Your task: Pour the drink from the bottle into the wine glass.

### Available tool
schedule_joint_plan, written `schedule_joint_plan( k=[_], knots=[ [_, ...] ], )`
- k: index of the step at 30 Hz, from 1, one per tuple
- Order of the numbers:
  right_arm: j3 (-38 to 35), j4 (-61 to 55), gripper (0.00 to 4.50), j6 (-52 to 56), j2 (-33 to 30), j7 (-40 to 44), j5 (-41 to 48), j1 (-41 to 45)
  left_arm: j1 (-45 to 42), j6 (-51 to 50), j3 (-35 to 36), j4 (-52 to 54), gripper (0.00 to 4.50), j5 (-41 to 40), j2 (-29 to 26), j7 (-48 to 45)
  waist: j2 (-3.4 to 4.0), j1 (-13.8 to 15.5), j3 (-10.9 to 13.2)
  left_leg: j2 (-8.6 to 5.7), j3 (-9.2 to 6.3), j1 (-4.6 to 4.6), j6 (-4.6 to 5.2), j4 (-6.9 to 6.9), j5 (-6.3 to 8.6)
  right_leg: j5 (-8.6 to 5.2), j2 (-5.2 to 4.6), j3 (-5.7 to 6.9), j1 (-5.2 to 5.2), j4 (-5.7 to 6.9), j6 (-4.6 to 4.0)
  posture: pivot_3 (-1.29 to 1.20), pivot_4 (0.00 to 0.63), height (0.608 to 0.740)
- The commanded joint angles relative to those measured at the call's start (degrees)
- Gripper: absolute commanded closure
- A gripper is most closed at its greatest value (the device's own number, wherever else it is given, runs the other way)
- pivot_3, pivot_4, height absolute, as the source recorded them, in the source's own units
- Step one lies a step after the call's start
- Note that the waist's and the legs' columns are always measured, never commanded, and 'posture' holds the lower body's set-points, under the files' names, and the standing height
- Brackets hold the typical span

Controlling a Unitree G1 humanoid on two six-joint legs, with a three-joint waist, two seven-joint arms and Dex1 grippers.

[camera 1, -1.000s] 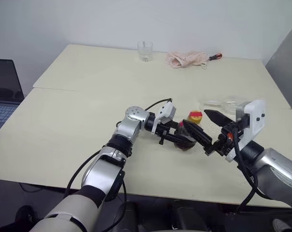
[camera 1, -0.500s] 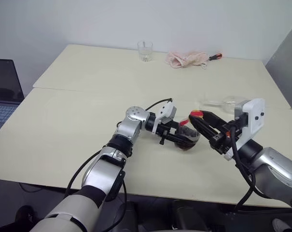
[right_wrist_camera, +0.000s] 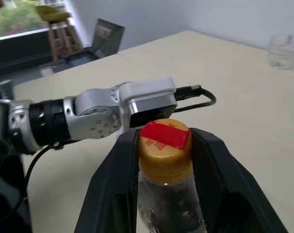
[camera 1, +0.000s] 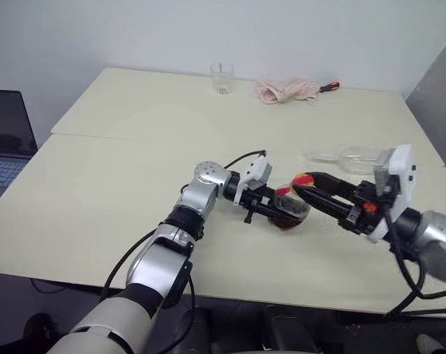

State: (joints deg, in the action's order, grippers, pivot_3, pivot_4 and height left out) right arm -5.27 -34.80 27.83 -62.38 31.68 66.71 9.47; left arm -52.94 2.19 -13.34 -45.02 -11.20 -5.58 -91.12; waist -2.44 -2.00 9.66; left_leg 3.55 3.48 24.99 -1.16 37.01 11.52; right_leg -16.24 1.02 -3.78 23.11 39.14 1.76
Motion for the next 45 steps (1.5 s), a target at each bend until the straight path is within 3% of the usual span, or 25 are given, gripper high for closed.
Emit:
schedule_joint_plan(
  k=[1,5,10,15,20,26,30,35,38,45],
  knots=[
    [6.78,8.97,3.27,-1.30,-0.40,19.79,-10.00,6.95,0.08,-2.26,0.46,4.87,3.52,-1.48,0.17,0.39,0.07,-0.17,0.02,0.02,0.00,-0.05,0.02,-0.02,-0.01,0.03,0.04,-0.02,0.00,0.00,-0.02,0.00,0.150,0.740],
    [11.08,18.42,3.27,-2.51,3.88,32.14,-15.78,16.62,1.82,-4.36,0.06,8.79,3.60,-1.91,-0.30,0.89,0.18,-0.12,0.09,0.08,-0.08,-0.04,0.04,-0.06,-0.02,0.02,0.17,0.00,0.06,0.06,-0.07,0.00,0.150,0.740],
    [14.11,27.00,3.27,-2.57,8.88,40.76,-22.16,23.67,3.53,-6.37,-0.13,12.61,3.67,-2.15,-1.23,1.81,0.25,0.23,0.13,0.08,-0.06,-0.03,0.04,-0.05,-0.02,0.08,0.17,-0.01,0.08,0.09,-0.23,0.00,0.150,0.740],
    [9.78,26.79,3.27,1.13,9.88,41.84,-20.62,24.79,3.78,-6.80,0.17,13.32,3.71,-2.18,-2.16,2.31,0.28,0.49,0.14,0.04,-0.05,0.00,0.04,-0.04,-0.02,0.14,0.08,0.04,0.08,0.09,-0.35,0.00,0.150,0.740],
    [4.12,21.30,3.27,9.42,9.14,37.29,-15.74,22.33,3.07,-6.07,0.46,12.08,3.71,-2.04,-1.88,2.98,0.27,0.51,0.14,0.02,0.00,0.02,0.04,-0.03,-0.02,0.15,-0.04,0.07,0.08,0.11,-0.35,0.00,0.150,0.740],
    [-3.53,14.37,1.22,13.66,9.26,31.34,-11.90,18.13,1.34,-4.39,0.64,8.90,3.75,-1.67,-1.14,3.33,0.27,0.46,0.15,0.01,-0.04,0.00,0.04,-0.02,-0.03,0.14,-0.02,0.09,0.09,0.26,-0.34,0.00,0.150,0.740],
    [-11.06,10.14,0.00,13.08,9.96,24.18,-12.69,14.23,0.19,-3.29,0.88,6.62,3.75,-1.60,-0.14,3.24,0.27,0.34,0.14,-0.01,-0.06,-0.04,0.04,-0.01,-0.03,0.01,-0.01,0.09,0.08,0.34,-0.12,0.00,0.150,0.740],
    [-18.85,-0.61,0.00,14.46,12.84,11.34,-12.60,6.12,-0.48,-1.81,1.59,2.81,3.75,-1.26,1.02,3.86,0.28,0.38,0.14,-0.01,-0.07,-0.03,0.03,-0.03,-0.03,0.01,-0.01,0.09,0.08,0.33,-0.12,0.00,0.150,0.740],
    [-22.18,-7.72,0.00,15.95,16.55,-1.88,-9.05,4.45,-1.07,-0.93,1.99,0.58,3.75,-1.12,1.43,4.53,0.28,0.14,0.14,-0.02,-0.07,-0.02,0.03,-0.04,-0.03,0.00,-0.01,0.07,0.09,0.37,-0.09,0.00,0.150,0.740],
    [-16.60,-22.59,0.00,21.28,20.52,-35.81,-0.30,4.07,-3.86,2.49,3.94,-5.91,3.75,-0.94,2.17,6.18,0.28,0.13,0.13,-0.02,-0.06,-0.05,0.03,-0.03,-0.03,-0.01,0.00,0.03,0.09,0.41,-0.07,0.00,0.150,0.740]
  ],
)
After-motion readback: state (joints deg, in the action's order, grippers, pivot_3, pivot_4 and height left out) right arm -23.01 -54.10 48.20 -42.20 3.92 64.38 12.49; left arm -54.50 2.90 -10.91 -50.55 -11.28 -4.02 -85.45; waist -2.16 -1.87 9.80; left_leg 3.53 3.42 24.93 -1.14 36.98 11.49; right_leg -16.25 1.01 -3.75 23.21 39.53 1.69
